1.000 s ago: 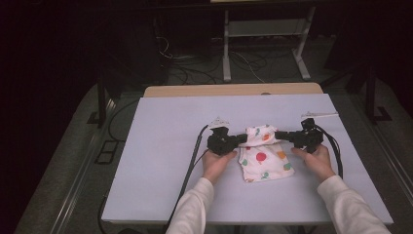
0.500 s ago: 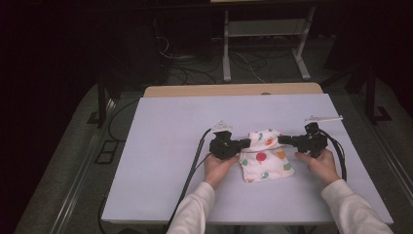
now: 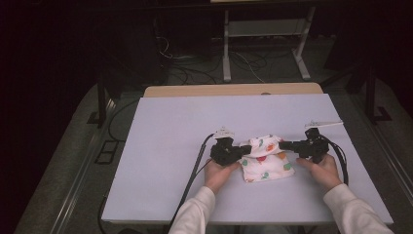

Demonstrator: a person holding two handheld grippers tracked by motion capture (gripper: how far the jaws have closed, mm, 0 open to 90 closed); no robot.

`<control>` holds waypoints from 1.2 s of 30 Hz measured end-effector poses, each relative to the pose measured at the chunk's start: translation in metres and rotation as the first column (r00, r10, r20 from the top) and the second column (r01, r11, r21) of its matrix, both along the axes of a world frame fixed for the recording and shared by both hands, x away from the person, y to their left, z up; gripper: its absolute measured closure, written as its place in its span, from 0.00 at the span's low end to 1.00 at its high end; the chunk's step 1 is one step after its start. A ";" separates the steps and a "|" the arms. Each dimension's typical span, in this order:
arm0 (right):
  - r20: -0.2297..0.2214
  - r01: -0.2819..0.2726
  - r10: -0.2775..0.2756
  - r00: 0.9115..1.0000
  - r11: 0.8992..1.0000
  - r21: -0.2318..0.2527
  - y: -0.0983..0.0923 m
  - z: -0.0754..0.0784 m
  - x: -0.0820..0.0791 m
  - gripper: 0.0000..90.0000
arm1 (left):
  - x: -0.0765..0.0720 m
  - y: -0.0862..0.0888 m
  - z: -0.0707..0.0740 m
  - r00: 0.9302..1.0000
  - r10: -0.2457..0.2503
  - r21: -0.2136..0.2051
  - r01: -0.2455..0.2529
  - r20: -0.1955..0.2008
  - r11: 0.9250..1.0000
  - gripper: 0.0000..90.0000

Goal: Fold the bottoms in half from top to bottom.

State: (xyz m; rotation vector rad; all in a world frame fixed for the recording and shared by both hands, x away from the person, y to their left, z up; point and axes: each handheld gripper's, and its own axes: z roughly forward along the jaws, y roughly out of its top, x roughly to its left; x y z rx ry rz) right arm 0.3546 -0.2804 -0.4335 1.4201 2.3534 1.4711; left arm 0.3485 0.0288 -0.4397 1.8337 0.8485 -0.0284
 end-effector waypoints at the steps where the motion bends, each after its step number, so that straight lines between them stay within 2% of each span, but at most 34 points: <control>1: 0.001 0.000 0.000 1.000 1.000 -0.002 0.000 0.000 -0.001 0.97 | 0.000 0.000 0.000 1.000 -0.001 0.000 0.001 0.001 1.000 0.98; 6: -0.008 0.005 -0.005 1.000 1.000 -0.005 -0.001 -0.003 -0.003 0.97 | -0.003 -0.003 0.000 1.000 -0.027 0.010 0.027 -0.001 1.000 0.98; 17: -0.040 -0.003 0.003 0.999 1.000 -0.003 -0.002 -0.005 -0.008 0.97 | -0.005 -0.004 0.000 0.999 -0.049 0.050 0.049 0.012 0.998 0.98; 21: -0.066 -0.012 0.012 0.998 1.000 -0.002 -0.001 -0.005 -0.010 0.96 | -0.007 -0.004 0.000 0.998 -0.062 0.072 0.061 0.023 0.996 0.98; 28: -0.086 -0.024 0.023 0.996 1.000 -0.004 0.000 -0.005 -0.014 0.95 | -0.007 -0.004 0.000 0.997 -0.073 0.079 0.072 0.018 0.994 0.98; 31: -0.098 -0.019 0.019 0.995 1.000 -0.003 -0.002 -0.006 -0.017 0.86 | -0.008 -0.004 0.000 0.997 -0.081 0.085 0.079 0.019 0.993 0.98; 34: -0.083 -0.015 0.013 0.996 1.000 -0.026 -0.002 -0.005 -0.020 0.72 | -0.009 -0.004 0.000 0.996 -0.090 0.087 0.088 0.022 0.992 0.98; 36: -0.075 -0.011 0.009 0.997 1.000 -0.027 -0.003 -0.003 -0.022 0.67 | -0.009 -0.005 0.000 0.995 -0.095 0.087 0.092 0.026 0.992 0.98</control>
